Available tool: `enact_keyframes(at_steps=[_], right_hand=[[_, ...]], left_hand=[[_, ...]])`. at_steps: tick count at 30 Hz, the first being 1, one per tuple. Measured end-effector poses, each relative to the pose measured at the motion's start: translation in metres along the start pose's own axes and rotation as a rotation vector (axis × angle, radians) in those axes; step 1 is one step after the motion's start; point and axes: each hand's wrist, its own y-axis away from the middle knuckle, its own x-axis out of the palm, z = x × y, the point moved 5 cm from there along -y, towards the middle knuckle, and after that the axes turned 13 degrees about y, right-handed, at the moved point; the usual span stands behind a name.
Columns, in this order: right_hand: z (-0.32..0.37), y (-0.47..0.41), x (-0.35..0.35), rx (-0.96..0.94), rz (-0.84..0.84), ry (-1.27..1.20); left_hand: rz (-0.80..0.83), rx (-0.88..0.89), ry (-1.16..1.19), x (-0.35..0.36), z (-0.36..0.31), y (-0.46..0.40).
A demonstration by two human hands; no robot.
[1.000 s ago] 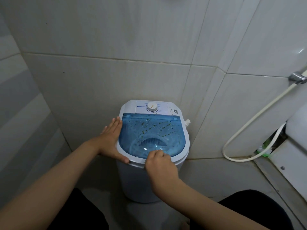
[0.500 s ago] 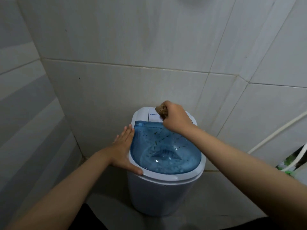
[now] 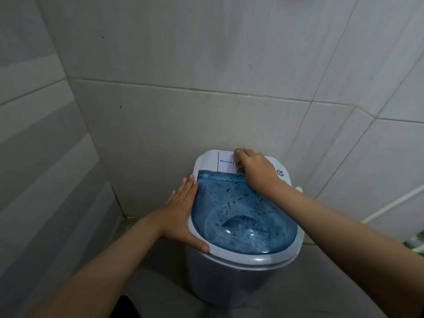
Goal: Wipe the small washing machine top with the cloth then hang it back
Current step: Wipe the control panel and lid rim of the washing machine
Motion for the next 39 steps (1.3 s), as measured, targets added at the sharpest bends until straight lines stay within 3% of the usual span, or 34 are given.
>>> enact_keyframes(at_steps=[6, 11, 17, 23, 30, 34, 39], right_hand=[[-0.002, 0.023, 0.002, -0.092, 0.024, -0.017], [0.0, 0.027, -0.018, -0.173, 0.226, 0.024], [0.031, -0.021, -0.036, -0.156, 0.08, -0.118], [0.057, -0.059, -0.004, -0.153, 0.184, 0.056], [0.06, -0.045, -0.004, -0.235, 0.1, 0.011], [0.062, -0.007, 0.001, -0.314, 0.154, -0.082], [0.045, 0.006, -0.004, -0.273, 0.202, -0.187]], left_hand=[[0.005, -0.009, -0.003, 0.0, -0.002, 0.001], [0.006, -0.014, 0.003, -0.001, -0.003, 0.002], [0.002, -0.004, 0.013, 0.0, -0.004, 0.002], [0.016, 0.012, 0.01, 0.007, -0.011, 0.001], [-0.025, 0.032, -0.009, -0.008, -0.012, -0.003], [0.013, 0.007, 0.003, 0.006, -0.013, 0.003], [0.003, -0.008, 0.012, 0.0, -0.006, 0.001]])
